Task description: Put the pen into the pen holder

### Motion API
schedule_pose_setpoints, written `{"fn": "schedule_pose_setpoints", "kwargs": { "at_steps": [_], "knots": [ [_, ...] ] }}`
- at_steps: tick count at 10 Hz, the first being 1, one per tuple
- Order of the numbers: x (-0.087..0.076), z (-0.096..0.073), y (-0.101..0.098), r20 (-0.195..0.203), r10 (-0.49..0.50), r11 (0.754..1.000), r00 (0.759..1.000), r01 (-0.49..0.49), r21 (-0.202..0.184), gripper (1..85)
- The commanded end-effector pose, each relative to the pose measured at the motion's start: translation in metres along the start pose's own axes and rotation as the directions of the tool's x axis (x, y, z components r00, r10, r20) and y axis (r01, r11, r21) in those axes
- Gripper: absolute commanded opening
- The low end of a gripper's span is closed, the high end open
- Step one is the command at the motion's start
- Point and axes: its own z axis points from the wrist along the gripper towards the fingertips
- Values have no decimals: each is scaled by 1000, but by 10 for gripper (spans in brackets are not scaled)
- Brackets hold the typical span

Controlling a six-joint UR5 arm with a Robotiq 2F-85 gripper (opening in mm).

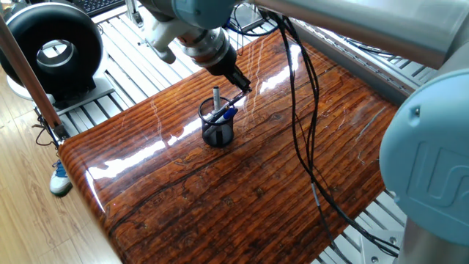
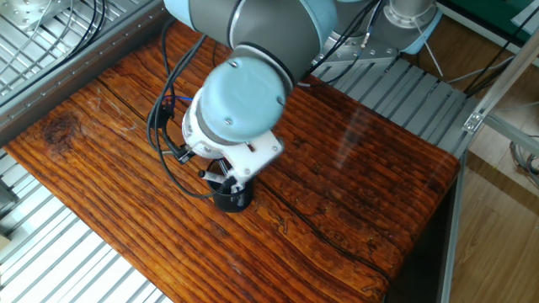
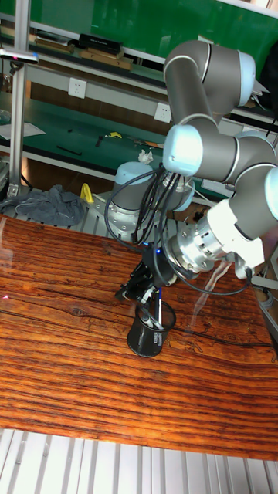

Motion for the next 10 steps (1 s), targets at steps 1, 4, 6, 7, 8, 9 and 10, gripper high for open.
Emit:
{"fn": "schedule_pose_setpoints", "kwargs": {
  "at_steps": [1, 4, 6, 7, 8, 9, 10],
  "knots": [
    [-9, 0, 7, 92, 64, 997, 994, -60, -49, 13],
    [-13, -5, 1, 176, 169, 985, 970, -161, -59, 13],
    [-16, -12, -7, 202, 251, 968, 947, -244, -60, 13],
    [-21, -18, -15, 226, 293, 956, 929, -290, -49, 13],
    [-22, -25, -26, 246, 344, 937, 906, -347, -33, 13],
    [-24, -34, -35, 262, 399, 914, 879, -404, -36, 13],
    [-28, -42, -44, 287, 470, 878, 835, -474, -57, 13]
  ]
}}
